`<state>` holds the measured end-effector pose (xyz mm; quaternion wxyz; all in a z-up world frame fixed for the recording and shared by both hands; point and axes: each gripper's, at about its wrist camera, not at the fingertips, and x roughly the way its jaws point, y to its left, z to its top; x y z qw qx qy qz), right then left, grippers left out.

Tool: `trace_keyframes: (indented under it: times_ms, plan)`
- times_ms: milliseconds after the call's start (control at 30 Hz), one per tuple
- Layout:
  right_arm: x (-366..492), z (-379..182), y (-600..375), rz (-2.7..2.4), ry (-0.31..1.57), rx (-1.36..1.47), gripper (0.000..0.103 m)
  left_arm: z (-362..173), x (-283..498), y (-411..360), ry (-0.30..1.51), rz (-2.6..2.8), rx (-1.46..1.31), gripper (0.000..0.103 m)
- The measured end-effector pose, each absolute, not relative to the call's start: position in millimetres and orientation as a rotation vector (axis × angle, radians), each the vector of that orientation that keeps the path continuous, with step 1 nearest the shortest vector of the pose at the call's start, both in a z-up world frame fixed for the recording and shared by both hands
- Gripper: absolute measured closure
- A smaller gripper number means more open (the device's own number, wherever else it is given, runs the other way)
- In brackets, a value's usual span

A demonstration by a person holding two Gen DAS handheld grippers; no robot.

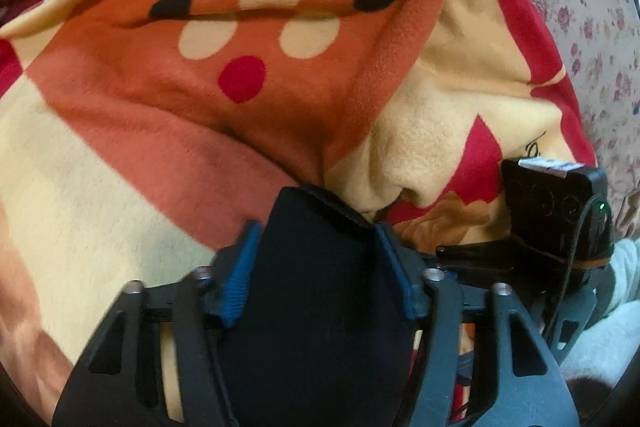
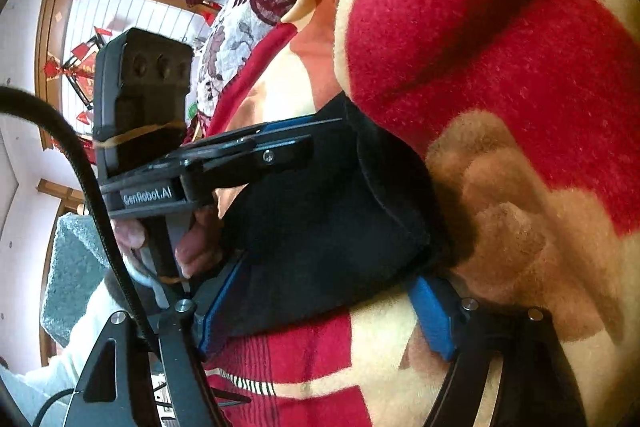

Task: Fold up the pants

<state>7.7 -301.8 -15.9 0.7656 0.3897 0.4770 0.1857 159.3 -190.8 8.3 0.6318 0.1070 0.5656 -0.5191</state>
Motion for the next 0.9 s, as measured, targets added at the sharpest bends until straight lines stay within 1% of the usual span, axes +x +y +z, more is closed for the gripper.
trace_keyframes:
  times_ms: [33,67,100,133,233,400,500,600,733,900]
  plan:
    - [8,-16,-302,0.405,1.033,0.840,0.035,7,158,-193,1.276,-1.168,0.273,0.078]
    - [9,-16,-303,0.398,1.034,0.828,0.056,4,157,-194,1.268,-1.144,0.291,0.082]
    - [10,-17,-303,0.389,1.042,0.814,0.066,3,156,-194,1.264,-1.141,0.279,0.084]
    - [11,-17,-303,0.388,1.045,0.810,0.080,4,156,-192,1.259,-1.145,0.262,0.088]
    - [10,-15,-303,0.414,1.037,0.817,0.086,13,150,-183,1.215,-1.141,0.242,0.092]
    - [8,5,-302,0.469,0.973,0.806,0.089,44,148,-162,1.146,-1.149,0.157,0.093]
    - [6,32,-290,0.524,0.920,0.703,0.089,71,143,-143,1.078,-1.144,0.110,0.093]
    - [4,61,-277,0.586,0.875,0.606,0.089,102,141,-110,1.010,-1.127,0.043,0.093]
    - [4,97,-246,0.687,0.837,0.492,0.089,130,135,-65,0.932,-1.096,-0.038,0.093]
    - [9,119,-178,0.838,0.841,0.341,0.089,142,112,-4,0.879,-0.998,-0.150,0.093]
